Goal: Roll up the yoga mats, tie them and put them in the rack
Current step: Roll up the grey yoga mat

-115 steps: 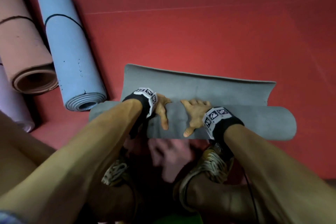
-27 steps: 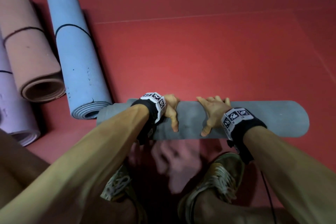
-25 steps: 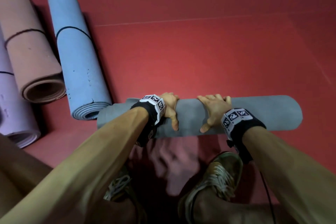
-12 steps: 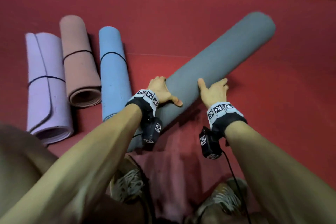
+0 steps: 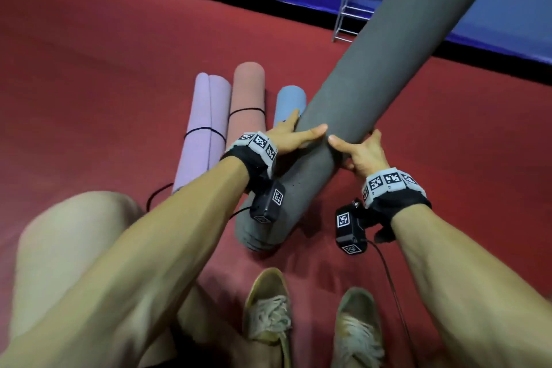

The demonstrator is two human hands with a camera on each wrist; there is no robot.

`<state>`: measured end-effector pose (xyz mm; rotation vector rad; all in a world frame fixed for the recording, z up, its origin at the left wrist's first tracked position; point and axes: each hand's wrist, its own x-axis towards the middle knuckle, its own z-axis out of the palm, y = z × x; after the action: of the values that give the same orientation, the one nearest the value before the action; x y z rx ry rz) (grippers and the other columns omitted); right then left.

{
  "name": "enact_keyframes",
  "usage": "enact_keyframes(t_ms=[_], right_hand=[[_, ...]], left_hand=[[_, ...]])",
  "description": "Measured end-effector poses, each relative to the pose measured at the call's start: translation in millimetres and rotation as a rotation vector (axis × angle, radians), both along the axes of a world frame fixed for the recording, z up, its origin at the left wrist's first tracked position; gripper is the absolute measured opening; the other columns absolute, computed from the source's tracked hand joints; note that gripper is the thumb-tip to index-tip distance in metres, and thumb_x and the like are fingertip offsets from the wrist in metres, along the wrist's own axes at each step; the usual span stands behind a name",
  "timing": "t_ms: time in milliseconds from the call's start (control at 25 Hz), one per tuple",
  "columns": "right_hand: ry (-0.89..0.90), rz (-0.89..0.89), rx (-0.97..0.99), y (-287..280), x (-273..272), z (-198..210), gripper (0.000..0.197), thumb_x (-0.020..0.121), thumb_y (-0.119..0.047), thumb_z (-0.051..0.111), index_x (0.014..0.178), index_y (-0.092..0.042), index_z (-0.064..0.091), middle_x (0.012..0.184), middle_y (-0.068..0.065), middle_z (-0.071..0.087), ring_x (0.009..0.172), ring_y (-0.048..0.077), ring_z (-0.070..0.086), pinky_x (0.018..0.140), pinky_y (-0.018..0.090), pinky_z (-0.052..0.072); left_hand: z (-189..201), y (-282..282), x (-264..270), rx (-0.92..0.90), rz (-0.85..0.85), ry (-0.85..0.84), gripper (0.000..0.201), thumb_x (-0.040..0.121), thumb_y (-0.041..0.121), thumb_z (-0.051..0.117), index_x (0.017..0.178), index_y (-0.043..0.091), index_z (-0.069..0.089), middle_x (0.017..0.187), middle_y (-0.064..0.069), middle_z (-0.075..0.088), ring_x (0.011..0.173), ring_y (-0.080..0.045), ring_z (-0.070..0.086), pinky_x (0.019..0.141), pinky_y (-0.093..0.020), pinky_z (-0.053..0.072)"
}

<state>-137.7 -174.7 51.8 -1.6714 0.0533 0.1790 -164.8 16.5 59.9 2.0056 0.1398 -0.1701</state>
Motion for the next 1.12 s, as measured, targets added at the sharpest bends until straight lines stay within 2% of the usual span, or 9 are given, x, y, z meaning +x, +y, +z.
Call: enact_keyframes(t_ms=[120,280,400,480,680,800,920,1000,1120], right_hand=[[-0.107,0.192,-0.104,55,-1,19,0.117,0.053,-0.023,0.097,0.144,-0.018,0.023,0.136,0.002,0.056,0.118,0.018,0.059,0.104,0.041,0.048],[-0.149,0.414,-0.110,113,-8,47,0.103,0.063,0.007,0.087,0.147,-0.010,0.030,0.110,-0.013,0.060,0.111,0.015,0.059,0.104,0.037,0.048],[-0.202,0.577,-0.154,162,-13,59,0.108,0.050,-0.006,0.092,0.142,-0.017,0.038,0.119,-0.007,0.061,0.116,0.020,0.061,0.102,0.044,0.050],[-0.227,0.643,-0.186,194,-22,61,0.112,0.050,-0.007,0.092,0.144,-0.017,0.033,0.125,-0.002,0.058,0.119,0.022,0.057,0.103,0.042,0.049],[-0.294,0.825,-0.222,269,-41,76,0.121,0.047,-0.008,0.091,0.149,-0.018,0.027,0.122,-0.009,0.056,0.118,0.018,0.056,0.105,0.038,0.047],[-0.329,0.944,-0.271,322,-61,97,0.121,0.046,-0.013,0.094,0.149,-0.020,0.029,0.122,-0.007,0.060,0.113,0.015,0.059,0.102,0.030,0.047],[-0.342,0.993,-0.251,366,-86,100,0.126,0.029,-0.030,0.093,0.141,-0.022,0.035,0.120,-0.006,0.064,0.113,0.017,0.063,0.100,0.040,0.051],[-0.351,1.005,-0.244,386,-98,93,0.122,0.033,-0.024,0.094,0.139,-0.019,0.034,0.120,-0.003,0.063,0.113,0.018,0.062,0.099,0.041,0.052],[-0.356,1.041,-0.213,411,-110,80,0.128,0.030,-0.024,0.093,0.142,-0.020,0.031,0.122,-0.002,0.062,0.114,0.019,0.061,0.099,0.042,0.052]], left_hand=[[18,51,-24,-0.192,0.143,-0.011,0.110,0.065,0.071,0.070,0.153,0.024,0.024,0.148,0.001,0.046,0.128,-0.017,0.051,0.109,-0.039,0.039],[36,108,-57,-0.384,0.386,-0.073,0.087,0.054,0.034,0.089,0.124,0.015,0.040,0.118,-0.004,0.060,0.102,-0.019,0.062,0.074,-0.032,0.052],[56,144,-82,-0.463,0.446,-0.140,0.088,0.074,-0.006,0.079,0.140,0.019,0.026,0.118,-0.007,0.063,0.093,-0.015,0.066,0.061,-0.026,0.055],[68,172,-100,-0.422,0.441,-0.157,0.096,0.071,-0.014,0.076,0.145,0.022,0.025,0.129,-0.008,0.060,0.099,-0.014,0.065,0.059,-0.024,0.056],[86,231,-152,-0.294,0.570,-0.152,0.102,0.053,0.003,0.087,0.137,0.018,0.031,0.127,0.001,0.058,0.115,-0.018,0.057,0.071,-0.036,0.052],[96,267,-190,-0.287,0.652,-0.227,0.108,0.054,0.004,0.088,0.142,0.023,0.027,0.130,0.003,0.057,0.116,-0.015,0.057,0.067,-0.031,0.054],[113,299,-220,-0.265,0.694,-0.259,0.108,0.061,0.009,0.089,0.145,0.027,0.024,0.132,0.006,0.056,0.112,-0.012,0.058,0.065,-0.030,0.056],[119,317,-230,-0.225,0.737,-0.280,0.095,0.074,0.011,0.084,0.147,0.020,0.023,0.134,0.003,0.053,0.110,-0.012,0.058,0.060,-0.021,0.053],[108,341,-239,-0.181,0.801,-0.268,0.099,0.071,0.013,0.086,0.146,0.015,0.021,0.133,-0.001,0.053,0.113,-0.017,0.058,0.064,-0.022,0.050]])
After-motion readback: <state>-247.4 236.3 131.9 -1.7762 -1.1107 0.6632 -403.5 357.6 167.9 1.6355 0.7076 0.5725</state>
